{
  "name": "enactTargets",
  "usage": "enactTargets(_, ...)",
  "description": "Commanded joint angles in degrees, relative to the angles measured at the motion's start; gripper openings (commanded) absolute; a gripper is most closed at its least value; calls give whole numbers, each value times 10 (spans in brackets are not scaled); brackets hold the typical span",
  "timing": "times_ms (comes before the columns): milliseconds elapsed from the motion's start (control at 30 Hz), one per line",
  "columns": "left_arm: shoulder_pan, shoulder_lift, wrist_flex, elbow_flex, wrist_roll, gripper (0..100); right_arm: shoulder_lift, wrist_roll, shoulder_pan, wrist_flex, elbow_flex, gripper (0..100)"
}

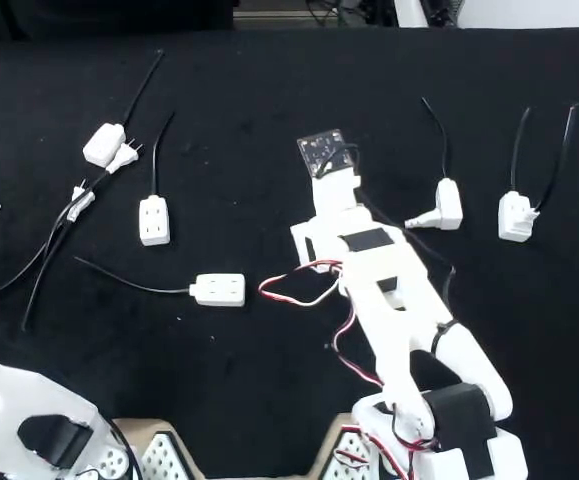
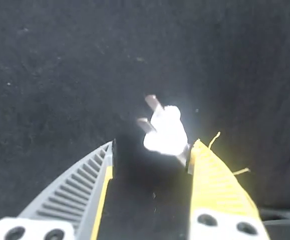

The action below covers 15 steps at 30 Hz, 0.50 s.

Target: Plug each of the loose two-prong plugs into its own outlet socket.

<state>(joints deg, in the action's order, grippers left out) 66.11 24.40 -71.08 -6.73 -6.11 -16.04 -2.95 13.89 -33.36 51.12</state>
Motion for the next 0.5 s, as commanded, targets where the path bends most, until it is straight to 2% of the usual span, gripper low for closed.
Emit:
enactTargets(0,-26,-68,98,87,-35,247,-29,1,8,9,0,77)
enactTargets(133,-49,-82,162,160,-75,246,-29,1,8,9,0,77)
enactTargets(300,-54,-84,190,182,-142,244,-29,0,8,8,0,77)
enactTargets(367,-51,-84,206,178,-160,200,-29,0,8,8,0,77)
enactTargets(467,-51,-84,232,177,-170,61,-29,0,8,8,0,77)
